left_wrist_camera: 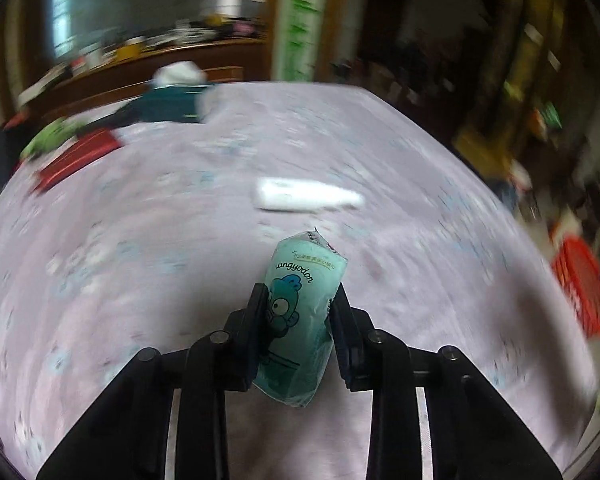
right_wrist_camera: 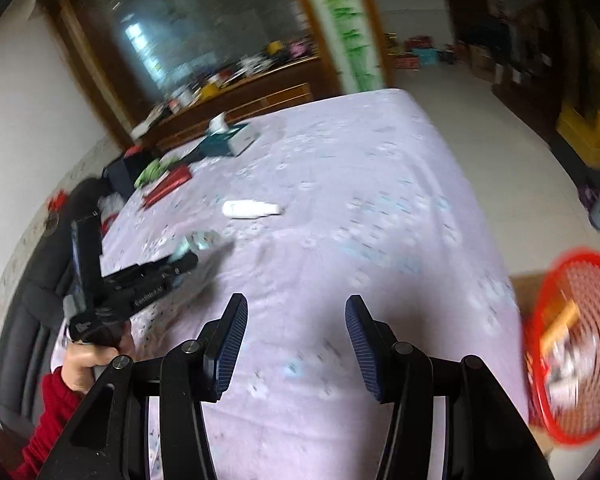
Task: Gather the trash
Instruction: 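Grasp the teal tissue packet with the left tool, then grasp the white spray bottle with the right tool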
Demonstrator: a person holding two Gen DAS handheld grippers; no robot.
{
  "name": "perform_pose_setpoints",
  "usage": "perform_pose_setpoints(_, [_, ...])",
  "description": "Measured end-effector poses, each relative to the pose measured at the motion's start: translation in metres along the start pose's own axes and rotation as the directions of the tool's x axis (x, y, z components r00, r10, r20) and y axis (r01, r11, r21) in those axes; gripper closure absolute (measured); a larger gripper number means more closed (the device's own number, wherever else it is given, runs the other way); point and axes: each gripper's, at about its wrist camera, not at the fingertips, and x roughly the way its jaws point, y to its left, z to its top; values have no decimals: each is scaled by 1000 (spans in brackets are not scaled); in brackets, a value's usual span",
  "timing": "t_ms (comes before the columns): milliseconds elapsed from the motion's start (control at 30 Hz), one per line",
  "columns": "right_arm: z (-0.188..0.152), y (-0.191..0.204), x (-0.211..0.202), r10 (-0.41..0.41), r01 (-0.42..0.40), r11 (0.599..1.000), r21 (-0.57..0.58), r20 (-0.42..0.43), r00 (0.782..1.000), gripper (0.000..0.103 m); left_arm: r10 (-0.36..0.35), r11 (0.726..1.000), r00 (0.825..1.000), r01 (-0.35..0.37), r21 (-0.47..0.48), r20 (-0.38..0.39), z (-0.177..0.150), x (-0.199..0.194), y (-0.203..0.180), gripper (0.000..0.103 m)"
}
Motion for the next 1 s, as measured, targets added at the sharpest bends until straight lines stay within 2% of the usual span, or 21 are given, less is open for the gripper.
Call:
perform_pose_setpoints(100, [25, 19, 33, 26, -30, 997, -66, -47, 999, 48, 80, 991, 996, -76, -114, 30, 4, -1, 28, 74])
perform_pose_setpoints(167, [40, 27, 56, 40, -46, 995, -86, -70, 997, 48, 93, 983, 994, -83, -164, 52, 5, -1, 41, 74])
perform_pose_setpoints(367, [84, 49, 142, 25, -48, 987, -154, -149, 989, 48, 169, 964, 983, -150, -221, 68, 3, 1, 67, 74])
perform_pose_setpoints(533, [116, 54, 210, 64, -86, 988, -128, -168, 984, 48, 163, 960, 986, -150, -235, 40, -1, 7, 77, 74])
perform_pose_setpoints(700, [130, 61, 248, 101, -131, 983, -130, -213, 972, 48, 155, 964, 987, -144, -222, 33, -2, 8, 75, 74])
perform_pose_setpoints(800, [129, 64, 264, 85, -128, 979, -159, -252, 964, 48, 147, 965, 989, -138, -224, 27, -2, 9, 75, 73])
perform_pose_setpoints(900, [122, 64, 266, 113, -175, 967, -183, -306, 945, 48, 147, 965, 989, -137, -223, 25, -2, 9, 75, 73])
perform_pose_setpoints(1000, [113, 68, 261, 86, -164, 957, -240, -307, 948, 48, 150, 966, 988, -141, -217, 24, -2, 10, 76, 73])
